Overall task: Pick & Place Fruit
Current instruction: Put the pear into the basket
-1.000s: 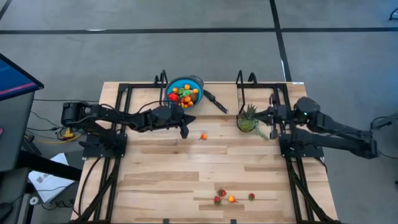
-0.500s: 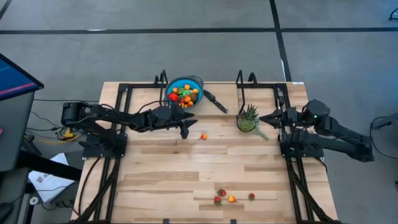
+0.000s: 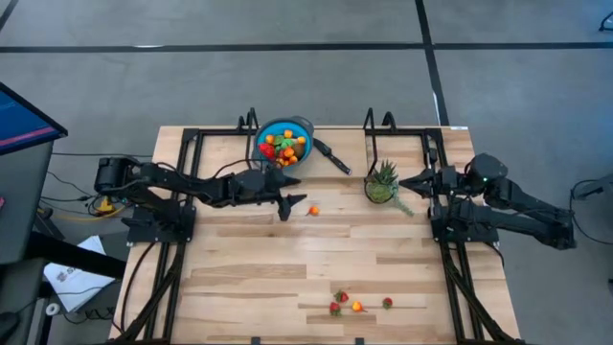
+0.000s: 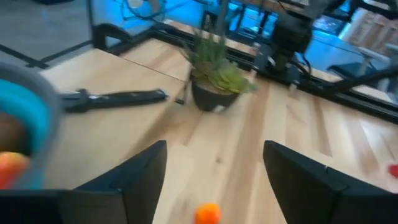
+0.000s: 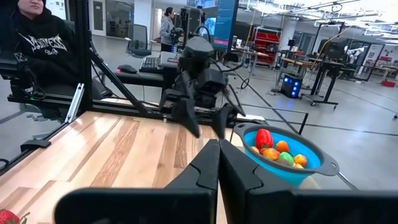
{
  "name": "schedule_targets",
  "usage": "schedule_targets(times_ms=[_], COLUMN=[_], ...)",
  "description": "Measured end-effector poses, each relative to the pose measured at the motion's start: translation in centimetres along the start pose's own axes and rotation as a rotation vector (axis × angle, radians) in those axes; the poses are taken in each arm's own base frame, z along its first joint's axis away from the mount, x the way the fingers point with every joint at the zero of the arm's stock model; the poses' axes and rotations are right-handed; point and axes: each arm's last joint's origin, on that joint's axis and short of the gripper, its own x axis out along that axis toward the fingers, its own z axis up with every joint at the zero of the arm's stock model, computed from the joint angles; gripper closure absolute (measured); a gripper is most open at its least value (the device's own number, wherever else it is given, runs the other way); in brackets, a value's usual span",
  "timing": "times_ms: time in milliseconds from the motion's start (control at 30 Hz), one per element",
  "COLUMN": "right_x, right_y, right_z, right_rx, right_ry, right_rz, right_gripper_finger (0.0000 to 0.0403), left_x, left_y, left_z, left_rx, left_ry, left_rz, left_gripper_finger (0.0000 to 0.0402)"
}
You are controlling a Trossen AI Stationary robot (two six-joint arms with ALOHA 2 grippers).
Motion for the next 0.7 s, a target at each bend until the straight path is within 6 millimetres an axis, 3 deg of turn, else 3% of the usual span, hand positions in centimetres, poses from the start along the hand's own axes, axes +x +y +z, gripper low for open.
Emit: schedule_targets(times_ms=[333,700], right_x=[0.0,0.0], right_y=[0.0,0.0], right_z=[0.0,0.0], right_rx=[-0.01,-0.009], right_ry=[0.002,0.002], right_rz=[-0.002,-0.002], right_gripper_finger=[0.0403,0.0403], left_x=[1.0,4.5], left_y=[-3.5,-2.0], left_z=[-4.2,-9.8], left_rx=[0.077,0.147], left_ry=[0.132,0.198], left_rz=[-0.07,0.09], left_gripper_finger=[0.0181,0.0202])
